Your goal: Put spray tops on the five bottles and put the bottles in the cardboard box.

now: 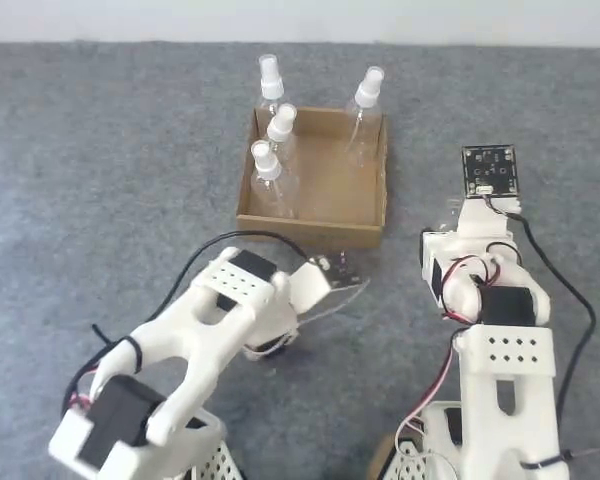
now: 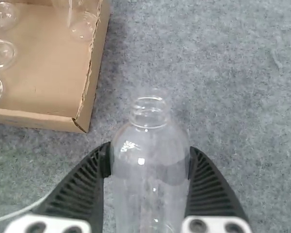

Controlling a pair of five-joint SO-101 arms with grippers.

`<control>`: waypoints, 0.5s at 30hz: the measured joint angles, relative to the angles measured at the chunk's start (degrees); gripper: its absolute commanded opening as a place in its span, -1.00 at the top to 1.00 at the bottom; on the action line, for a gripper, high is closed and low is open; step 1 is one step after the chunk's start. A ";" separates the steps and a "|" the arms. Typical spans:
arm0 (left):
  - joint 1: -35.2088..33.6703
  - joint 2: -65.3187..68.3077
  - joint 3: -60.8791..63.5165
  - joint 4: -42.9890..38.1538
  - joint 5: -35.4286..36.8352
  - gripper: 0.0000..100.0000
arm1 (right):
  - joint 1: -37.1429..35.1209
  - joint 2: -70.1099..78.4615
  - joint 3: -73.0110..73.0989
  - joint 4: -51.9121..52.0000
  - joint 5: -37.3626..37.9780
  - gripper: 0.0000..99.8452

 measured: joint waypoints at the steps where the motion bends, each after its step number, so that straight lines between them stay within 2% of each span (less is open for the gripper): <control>1: -1.67 0.09 0.00 0.79 -2.99 0.97 | 0.00 0.00 0.00 0.00 0.00 0.84; 6: -12.40 1.32 -2.37 4.57 -15.65 0.97 | 0.00 0.00 0.00 -0.53 0.00 0.84; 11: -21.80 1.32 -7.21 10.29 -32.79 0.97 | 0.09 0.00 1.58 -2.73 0.00 0.84; 15: -28.13 1.32 -11.43 11.43 -44.13 0.97 | 0.00 0.00 1.67 -3.08 0.00 0.84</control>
